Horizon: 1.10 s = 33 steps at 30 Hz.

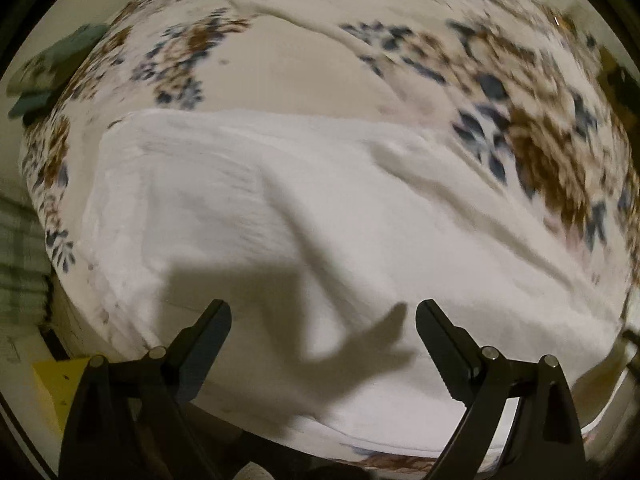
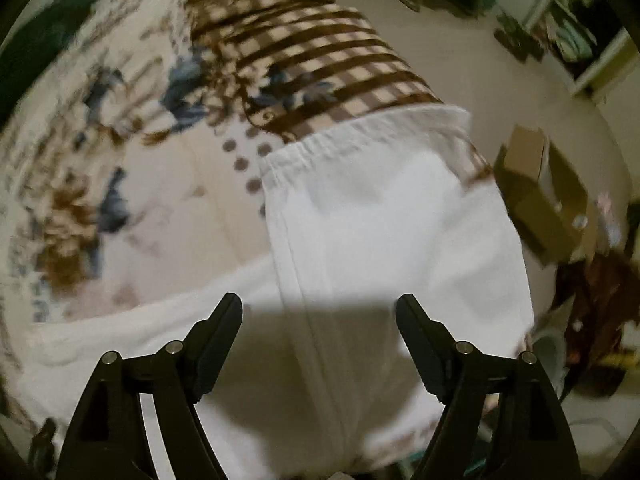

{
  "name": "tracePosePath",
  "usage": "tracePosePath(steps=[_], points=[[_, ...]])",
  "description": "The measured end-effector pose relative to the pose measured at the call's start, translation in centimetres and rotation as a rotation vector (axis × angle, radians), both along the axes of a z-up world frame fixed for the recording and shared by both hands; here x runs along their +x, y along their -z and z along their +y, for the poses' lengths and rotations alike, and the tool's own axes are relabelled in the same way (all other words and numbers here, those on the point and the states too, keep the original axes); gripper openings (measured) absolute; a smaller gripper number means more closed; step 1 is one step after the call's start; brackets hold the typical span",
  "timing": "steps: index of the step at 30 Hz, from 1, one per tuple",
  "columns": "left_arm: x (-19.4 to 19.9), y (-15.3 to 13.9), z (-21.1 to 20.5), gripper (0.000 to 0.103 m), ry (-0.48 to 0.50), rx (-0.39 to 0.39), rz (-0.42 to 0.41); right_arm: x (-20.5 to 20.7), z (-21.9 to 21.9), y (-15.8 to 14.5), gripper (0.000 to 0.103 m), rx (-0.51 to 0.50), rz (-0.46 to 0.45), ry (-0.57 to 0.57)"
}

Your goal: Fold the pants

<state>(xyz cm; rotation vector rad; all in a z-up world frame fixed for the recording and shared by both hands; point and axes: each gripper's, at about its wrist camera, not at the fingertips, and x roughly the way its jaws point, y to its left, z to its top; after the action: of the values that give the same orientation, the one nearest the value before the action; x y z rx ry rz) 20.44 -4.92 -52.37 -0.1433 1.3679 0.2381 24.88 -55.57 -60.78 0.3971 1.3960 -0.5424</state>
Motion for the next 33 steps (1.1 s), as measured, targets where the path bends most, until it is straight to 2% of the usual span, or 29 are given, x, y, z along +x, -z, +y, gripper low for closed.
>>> tracePosePath(steps=[1,2,3,6,8,11,14,16,18,20,22,26,27,28,29,31,33], points=[[0.0,0.7,-0.6,0.095,0.022,0.001,0.02,0.3,-0.4,0.6,0.08,-0.01,0.017,0.002],[-0.2,1.0,-0.9,0.095,0.037,0.002,0.032,0.2,-0.9,1.0,0.065,-0.013,0.032,0.017],[-0.5,1.6,-1.2,0.095,0.053,0.012,0.053,-0.2,-1.7,1.0,0.04,-0.021,0.041,0.048],[-1.0,3.2,-1.3,0.095,0.062,0.005,0.094,-4.0,-5.3,-0.7,0.026,-0.01,0.0,0.217],[-1.4,4.6,-0.9,0.095,0.058,0.001,0.127,-7.5,-7.8,-1.4,0.02,-0.016,0.017,0.328],[-1.9,6.7,-0.2,0.095,0.033,-0.03,0.156,-12.9,-11.3,-0.4,0.02,0.061,0.04,0.496],[-1.9,7.7,0.5,0.103,0.019,-0.057,0.131,-17.4,-13.6,1.2,0.023,0.283,-0.083,0.655],[-1.8,7.9,0.7,0.103,0.013,-0.063,0.127,-19.4,-14.3,1.5,0.034,0.359,-0.187,0.717],[-1.7,8.1,1.0,0.103,-0.003,-0.07,0.124,-20.5,-14.6,1.4,0.043,0.383,-0.271,0.734],[-1.7,8.2,1.3,0.103,-0.021,-0.076,0.112,-20.5,-14.3,1.9,0.044,0.4,-0.295,0.738],[-1.9,8.2,1.5,0.103,-0.028,-0.076,0.08,-19.9,-13.9,2.6,0.044,0.412,-0.282,0.758],[-1.9,8.4,1.8,0.103,-0.041,-0.076,0.091,-18.3,-13.1,5.0,0.044,0.371,-0.22,0.818],[-1.3,8.2,1.7,0.103,-0.041,-0.077,0.098,-18.1,-13.0,5.3,0.041,0.364,-0.223,0.827],[-1.1,8.1,1.8,0.103,-0.041,-0.08,0.104,-17.7,-12.9,5.3,0.033,0.341,-0.217,0.825],[-1.1,7.8,1.9,0.103,-0.039,-0.086,0.107,-17.4,-12.9,5.1,0.008,0.332,-0.214,0.808],[-1.0,7.0,2.3,0.103,-0.031,-0.104,0.101,-17.0,-12.6,4.0,0.002,0.292,-0.186,0.761],[-1.4,5.6,3.1,0.103,-0.019,-0.097,0.08,-17.3,-12.4,2.6,0.002,0.262,-0.191,0.735]])
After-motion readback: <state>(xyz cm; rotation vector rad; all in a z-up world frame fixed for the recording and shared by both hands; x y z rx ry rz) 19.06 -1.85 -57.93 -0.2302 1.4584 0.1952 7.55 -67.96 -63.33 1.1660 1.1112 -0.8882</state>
